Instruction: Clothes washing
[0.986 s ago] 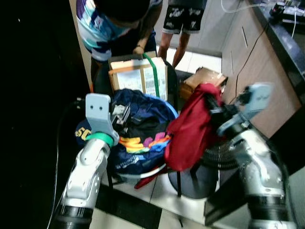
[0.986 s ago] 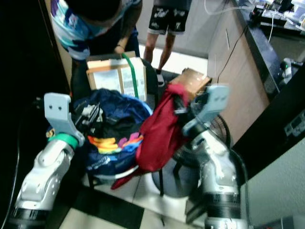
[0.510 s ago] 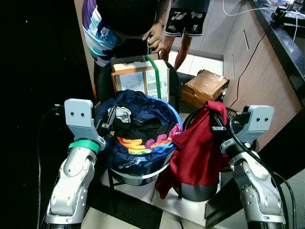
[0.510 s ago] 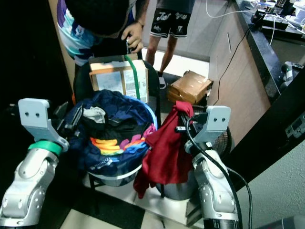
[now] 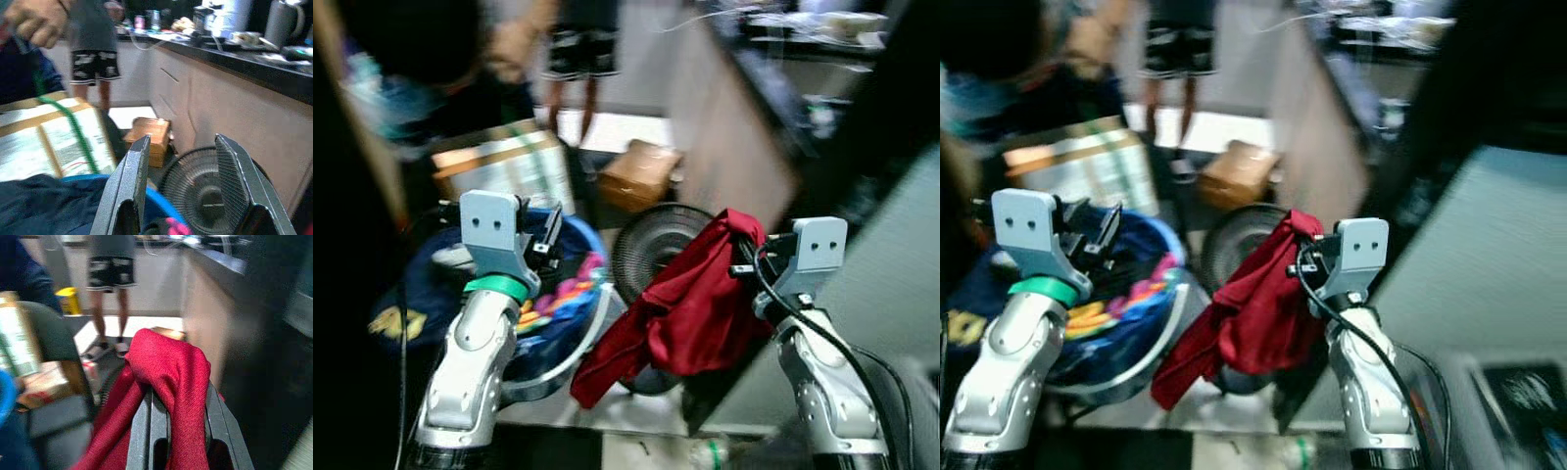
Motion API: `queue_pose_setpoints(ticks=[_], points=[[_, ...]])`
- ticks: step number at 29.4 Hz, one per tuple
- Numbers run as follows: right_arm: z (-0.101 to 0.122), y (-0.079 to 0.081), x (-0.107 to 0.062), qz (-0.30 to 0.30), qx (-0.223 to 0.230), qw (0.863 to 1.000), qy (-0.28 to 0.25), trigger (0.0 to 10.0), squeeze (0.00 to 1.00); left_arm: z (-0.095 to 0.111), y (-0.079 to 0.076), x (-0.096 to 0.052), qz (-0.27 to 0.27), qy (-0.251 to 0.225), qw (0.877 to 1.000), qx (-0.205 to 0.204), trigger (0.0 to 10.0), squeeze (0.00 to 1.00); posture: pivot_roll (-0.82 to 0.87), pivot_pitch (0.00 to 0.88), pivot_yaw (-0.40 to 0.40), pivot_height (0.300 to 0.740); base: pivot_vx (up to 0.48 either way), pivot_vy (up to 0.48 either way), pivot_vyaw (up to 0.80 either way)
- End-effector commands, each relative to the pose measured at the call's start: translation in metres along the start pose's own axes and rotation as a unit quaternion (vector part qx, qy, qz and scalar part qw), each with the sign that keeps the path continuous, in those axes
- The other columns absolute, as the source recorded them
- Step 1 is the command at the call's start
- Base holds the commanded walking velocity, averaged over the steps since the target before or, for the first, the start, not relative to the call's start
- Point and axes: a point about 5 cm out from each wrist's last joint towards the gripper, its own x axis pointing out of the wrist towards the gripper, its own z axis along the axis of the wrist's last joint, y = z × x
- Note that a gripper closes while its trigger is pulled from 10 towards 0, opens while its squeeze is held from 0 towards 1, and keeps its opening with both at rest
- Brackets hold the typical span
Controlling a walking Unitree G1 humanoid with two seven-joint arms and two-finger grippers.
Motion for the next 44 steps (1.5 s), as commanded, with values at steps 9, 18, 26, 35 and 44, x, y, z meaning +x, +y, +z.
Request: queue_pose_setpoints(ticks=[9, 18, 26, 35, 44], points=[[0.002, -0.011, 0.005, -0.035, -0.011, 0.999, 0.0, 10.0, 0.0, -0.004, -0.005, 0.001, -0.009, 0.013, 1.0, 0.007, 10.0, 0.0, 0.02, 0.037, -0.018, 0.74, 0.0, 0.0, -0.8], [0.009, -0.023, 0.007, -0.058, 0.011, 0.998, -0.014, 10.0, 0.0, -0.007, -0.014, 0.002, -0.032, 0.017, 0.999, 0.0, 10.0, 0.0, 0.01, 0.034, -0.014, 0.74, 0.0, 0.0, -0.8], [0.042, -0.008, 0.022, -0.041, 0.03, 0.996, -0.067, 10.0, 0.0, -0.005, -0.011, 0.004, -0.024, 0.015, 1.0, 0.0, 10.0, 0.0, 0.0, 0.032, -0.011, 0.74, 0.0, 0.0, -0.8], [0.098, 0.02, 0.046, 0.008, 0.039, 0.988, -0.148, 10.0, 0.0, -0.003, -0.007, 0.007, -0.001, 0.016, 1.0, -0.01, 10.0, 0.0, 0.0, 0.029, -0.025, 0.74, 0.0, 0.0, -0.8], [0.099, 0.026, 0.054, 0.016, 0.005, 0.991, -0.135, 10.0, 0.0, 0.003, -0.002, 0.011, 0.012, 0.008, 1.0, -0.004, 10.0, 0.0, 0.02, 0.027, -0.044, 0.74, 0.0, 0.0, -0.8]])
